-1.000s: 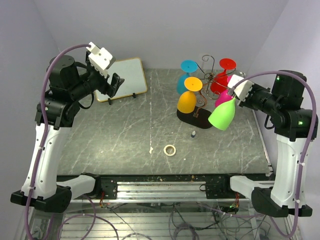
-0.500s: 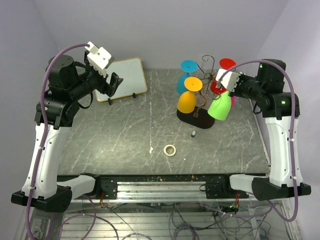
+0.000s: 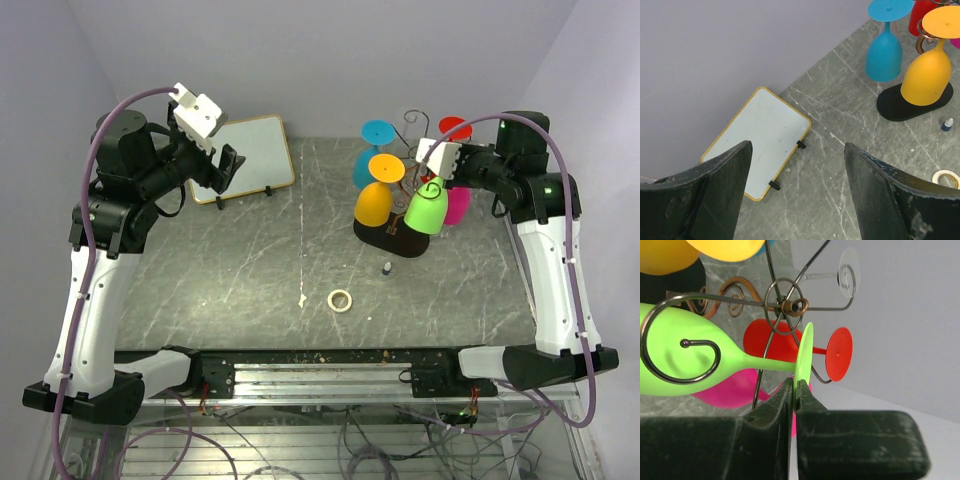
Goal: Place the wine glass upside down on the wine glass rack
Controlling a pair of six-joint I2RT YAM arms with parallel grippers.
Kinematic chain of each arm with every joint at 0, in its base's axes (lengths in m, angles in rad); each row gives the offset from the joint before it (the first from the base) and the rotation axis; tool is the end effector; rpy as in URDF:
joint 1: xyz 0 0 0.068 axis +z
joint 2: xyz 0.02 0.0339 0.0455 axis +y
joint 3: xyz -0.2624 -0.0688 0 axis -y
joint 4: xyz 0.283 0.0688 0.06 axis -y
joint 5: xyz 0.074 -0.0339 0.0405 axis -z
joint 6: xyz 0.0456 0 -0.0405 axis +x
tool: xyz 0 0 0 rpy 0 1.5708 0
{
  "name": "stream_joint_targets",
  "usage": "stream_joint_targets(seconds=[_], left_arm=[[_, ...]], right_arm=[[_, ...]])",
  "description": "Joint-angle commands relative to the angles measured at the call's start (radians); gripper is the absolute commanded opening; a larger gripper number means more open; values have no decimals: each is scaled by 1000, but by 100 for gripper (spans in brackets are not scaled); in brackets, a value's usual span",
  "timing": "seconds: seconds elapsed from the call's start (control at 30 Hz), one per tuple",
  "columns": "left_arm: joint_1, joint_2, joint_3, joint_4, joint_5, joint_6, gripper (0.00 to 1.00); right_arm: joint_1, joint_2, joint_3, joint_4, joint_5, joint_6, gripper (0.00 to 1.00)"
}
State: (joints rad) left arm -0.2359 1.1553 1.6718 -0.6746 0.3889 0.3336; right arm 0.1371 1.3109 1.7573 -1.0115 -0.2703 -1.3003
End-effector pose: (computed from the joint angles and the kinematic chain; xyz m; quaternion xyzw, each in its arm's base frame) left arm 0.2344 -0.0741 0.5272 0.3300 0.6811 -0.1157 0.6432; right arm 0.2772 0.0505 0.4802 -0.6205 0.6107 -0.1637 0.4639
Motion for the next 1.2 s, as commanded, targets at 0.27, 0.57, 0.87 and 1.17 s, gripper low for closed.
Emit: stream_joint_targets(seconds=[0.27, 0.57, 0.87, 1.17], left_arm=[[20, -8, -25, 26, 27, -1, 85], [22, -11, -27, 23, 29, 1, 85], [24, -15, -35, 19, 37, 5, 85], [26, -21, -41, 14, 48, 9, 85]], right_arm=[[35, 20, 6, 9, -120, -27, 0], [41, 12, 36, -53, -198, -36, 0], [41, -8, 62, -112, -245, -36, 0], [42, -36, 77, -153, -275, -23, 0]])
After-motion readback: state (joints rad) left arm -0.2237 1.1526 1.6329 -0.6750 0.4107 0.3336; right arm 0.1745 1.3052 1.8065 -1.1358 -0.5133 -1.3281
